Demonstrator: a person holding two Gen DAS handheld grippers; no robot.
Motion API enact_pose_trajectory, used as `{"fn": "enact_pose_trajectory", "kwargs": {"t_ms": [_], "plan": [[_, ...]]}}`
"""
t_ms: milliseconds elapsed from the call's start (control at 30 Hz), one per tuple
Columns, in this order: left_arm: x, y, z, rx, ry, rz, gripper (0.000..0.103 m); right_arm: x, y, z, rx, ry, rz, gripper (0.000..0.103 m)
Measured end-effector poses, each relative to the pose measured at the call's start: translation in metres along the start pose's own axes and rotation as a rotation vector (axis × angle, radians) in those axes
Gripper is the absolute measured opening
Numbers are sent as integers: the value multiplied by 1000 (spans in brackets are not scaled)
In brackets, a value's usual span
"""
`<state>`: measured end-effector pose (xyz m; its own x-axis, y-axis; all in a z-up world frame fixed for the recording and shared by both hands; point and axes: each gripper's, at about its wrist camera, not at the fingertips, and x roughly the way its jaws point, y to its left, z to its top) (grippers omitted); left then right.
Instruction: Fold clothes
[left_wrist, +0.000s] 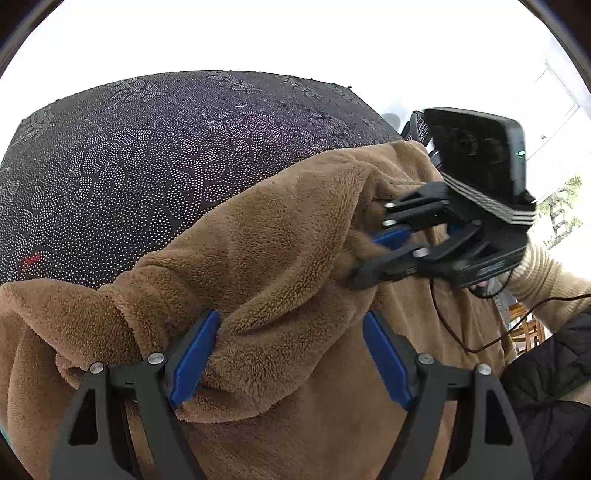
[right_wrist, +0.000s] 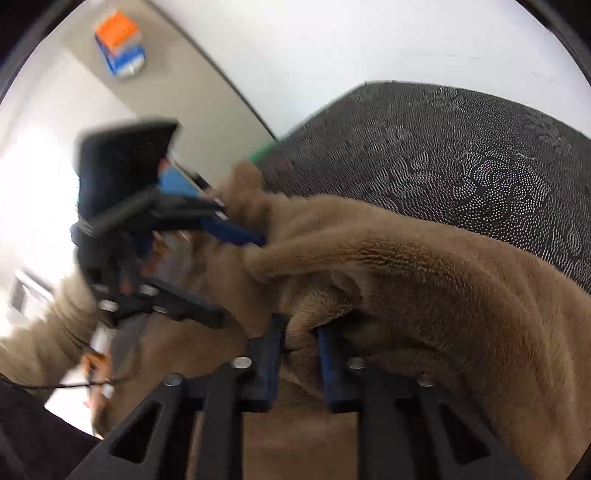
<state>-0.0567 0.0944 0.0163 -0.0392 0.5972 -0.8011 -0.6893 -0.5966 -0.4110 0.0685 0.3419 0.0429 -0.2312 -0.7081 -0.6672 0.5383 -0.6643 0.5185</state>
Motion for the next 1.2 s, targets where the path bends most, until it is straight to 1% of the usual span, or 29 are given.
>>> {"fn": "enact_pose_trajectory", "kwargs": {"t_ms": [100,133,167,200,333,433,500,533,567,600,633,733,800,833,900,933,967,1033,1100,1200], "plan": [[-4,2,-2,-9,-13,4,83,-44,16,-1,-30,-192,45,13],[-6,2,-2,-12,-18,6,83,-58,22,-1,-40,-256,60,10],[-9,2,-1,-15,-29,24,83,-73,27,-2,-50,-320,76,8],[-12,0,1,-11,-52,47,83,-76,27,-2,-45,-333,81,8],[-24,-9,6,20,-154,140,83,-67,17,-6,5,-291,86,8],[-23,-25,8,89,-181,186,83,-61,9,-9,42,-259,90,8],[-19,-34,5,130,-170,188,83,-57,4,-10,66,-238,93,10],[-19,-38,1,150,-158,186,83,-55,2,-11,79,-228,94,19],[-15,-41,-2,170,-141,193,83,-53,-1,-12,91,-217,96,42],[-11,-44,-4,184,-124,204,83,-51,-3,-13,103,-206,97,57],[-7,-45,-7,192,-110,213,83,-49,-6,-14,116,-196,98,79],[1,-46,-12,203,-82,227,83,-42,-14,-17,152,-164,102,80],[-1,-45,-14,202,-81,224,83,-34,-18,-16,170,-144,143,80],[-1,-44,-14,202,-85,221,83,-27,-19,-14,174,-121,155,80],[-2,-45,-13,207,-100,230,83,-10,-19,-10,180,-68,168,74],[-3,-46,-12,209,-107,235,83,-1,-19,-8,184,-44,172,63],[-2,-47,-12,217,-117,239,83,8,-20,-7,187,-21,174,43],[-4,-50,-13,230,-139,256,83,19,-20,-3,189,-13,145,17],[-5,-56,-15,260,-163,291,83,17,-19,3,184,-69,134,14],[-3,-71,-18,352,-205,367,83,4,-13,15,168,-144,145,14]]}}
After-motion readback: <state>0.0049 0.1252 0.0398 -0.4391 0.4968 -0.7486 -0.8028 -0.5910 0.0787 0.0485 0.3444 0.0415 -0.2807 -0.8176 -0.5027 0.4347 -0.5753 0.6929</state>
